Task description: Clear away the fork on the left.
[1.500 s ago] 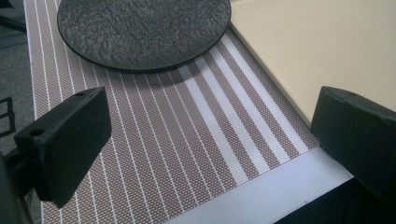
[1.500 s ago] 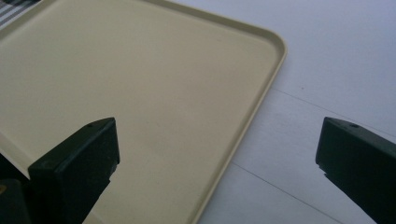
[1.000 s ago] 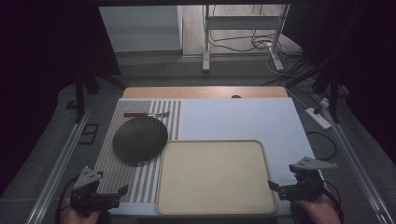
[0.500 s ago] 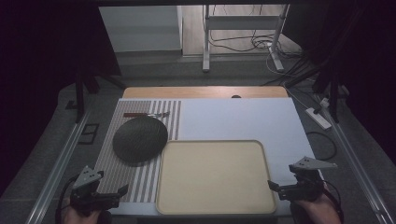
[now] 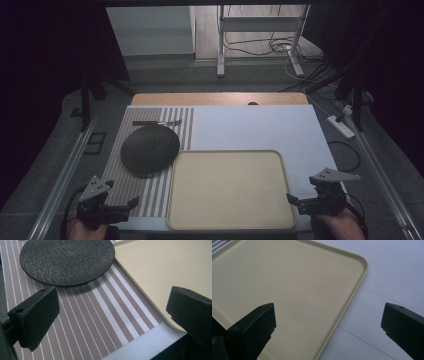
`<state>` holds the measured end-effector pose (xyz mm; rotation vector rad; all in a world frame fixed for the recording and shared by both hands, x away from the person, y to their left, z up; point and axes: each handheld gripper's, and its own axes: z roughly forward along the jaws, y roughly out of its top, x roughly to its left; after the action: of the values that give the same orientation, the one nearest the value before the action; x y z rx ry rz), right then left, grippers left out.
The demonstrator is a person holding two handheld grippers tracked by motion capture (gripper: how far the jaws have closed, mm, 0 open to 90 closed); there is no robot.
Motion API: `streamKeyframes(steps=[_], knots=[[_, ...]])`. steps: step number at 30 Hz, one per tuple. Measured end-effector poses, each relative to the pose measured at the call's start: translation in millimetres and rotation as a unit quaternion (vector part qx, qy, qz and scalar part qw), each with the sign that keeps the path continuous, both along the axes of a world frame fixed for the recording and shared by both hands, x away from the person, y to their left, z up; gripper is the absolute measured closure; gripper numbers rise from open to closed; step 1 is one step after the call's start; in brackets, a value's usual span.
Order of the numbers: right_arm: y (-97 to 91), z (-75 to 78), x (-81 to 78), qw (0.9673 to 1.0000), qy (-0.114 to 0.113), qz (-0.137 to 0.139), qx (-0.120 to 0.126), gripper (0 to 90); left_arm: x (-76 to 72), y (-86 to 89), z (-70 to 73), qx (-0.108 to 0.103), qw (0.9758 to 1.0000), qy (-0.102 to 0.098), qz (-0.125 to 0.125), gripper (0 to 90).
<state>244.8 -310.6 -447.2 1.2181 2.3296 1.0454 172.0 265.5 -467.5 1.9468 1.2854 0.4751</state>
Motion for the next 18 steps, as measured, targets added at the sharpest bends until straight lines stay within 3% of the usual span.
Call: streamKeyframes(steps=[10, 18], knots=[[0.5, 0.0, -0.3, 1.0000, -0.001, 0.002, -0.002, 0.3, 9.0, 0.4, 1.0, -0.008, 0.9999, -0.004, -0.012, 0.0], [0.4, -0.1, 0.0, 1.0000, 0.000, 0.002, -0.002, 0.2, 14.3, -1.3, 1.2, 0.005, 1.0000, 0.001, -0.004, 0.0]])
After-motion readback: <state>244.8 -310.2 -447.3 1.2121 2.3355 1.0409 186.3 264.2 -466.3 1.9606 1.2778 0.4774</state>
